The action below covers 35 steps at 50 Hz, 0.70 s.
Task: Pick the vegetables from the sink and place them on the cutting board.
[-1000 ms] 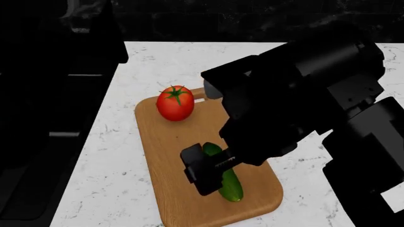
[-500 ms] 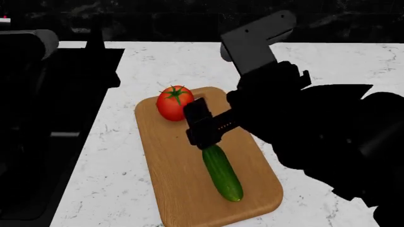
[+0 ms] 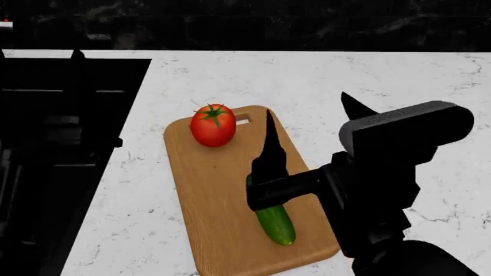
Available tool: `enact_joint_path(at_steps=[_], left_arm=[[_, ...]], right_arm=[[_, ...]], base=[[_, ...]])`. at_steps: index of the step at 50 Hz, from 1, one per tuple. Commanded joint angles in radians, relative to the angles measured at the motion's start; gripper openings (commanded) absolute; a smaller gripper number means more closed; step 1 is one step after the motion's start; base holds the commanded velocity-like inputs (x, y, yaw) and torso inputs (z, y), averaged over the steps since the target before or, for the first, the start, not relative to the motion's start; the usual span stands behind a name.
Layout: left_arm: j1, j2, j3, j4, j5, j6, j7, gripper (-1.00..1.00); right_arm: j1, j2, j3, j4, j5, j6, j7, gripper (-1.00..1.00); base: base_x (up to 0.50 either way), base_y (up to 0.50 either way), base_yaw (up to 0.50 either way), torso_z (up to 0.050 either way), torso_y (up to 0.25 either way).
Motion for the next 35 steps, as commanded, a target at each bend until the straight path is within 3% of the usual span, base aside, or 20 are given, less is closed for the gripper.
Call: enact_joint_path(at_steps=[1, 20, 30, 35], left_arm=[[0.036, -0.066, -0.03, 0.208, 0.141, 0.028, -0.118, 1.0], [0.064, -0.124, -0.073, 0.327, 0.237, 0.093, -0.142, 1.0], [0.074, -0.145, -0.087, 0.361, 0.252, 0.099, -0.155, 1.0], [0.061, -0.15, -0.093, 0.405, 0.253, 0.063, -0.176, 1.0]], right_arm=[[-0.143, 0.096, 0.086, -0.248, -0.105, -0.135, 0.205, 1.0], [-0.276, 0.171, 0.165, -0.423, -0.283, -0.309, 0.289, 1.0], [-0.349, 0.157, 0.205, -0.423, -0.397, -0.412, 0.334, 1.0], [-0.305, 0.108, 0.197, -0.383, -0.407, -0.412, 0.323, 1.0]], base=[[0.0, 0.0, 0.0, 0.0, 0.0], [0.0, 0.0, 0.0, 0.0, 0.0], [0.0, 0.0, 0.0, 0.0, 0.0], [0.0, 0.0, 0.0, 0.0, 0.0]])
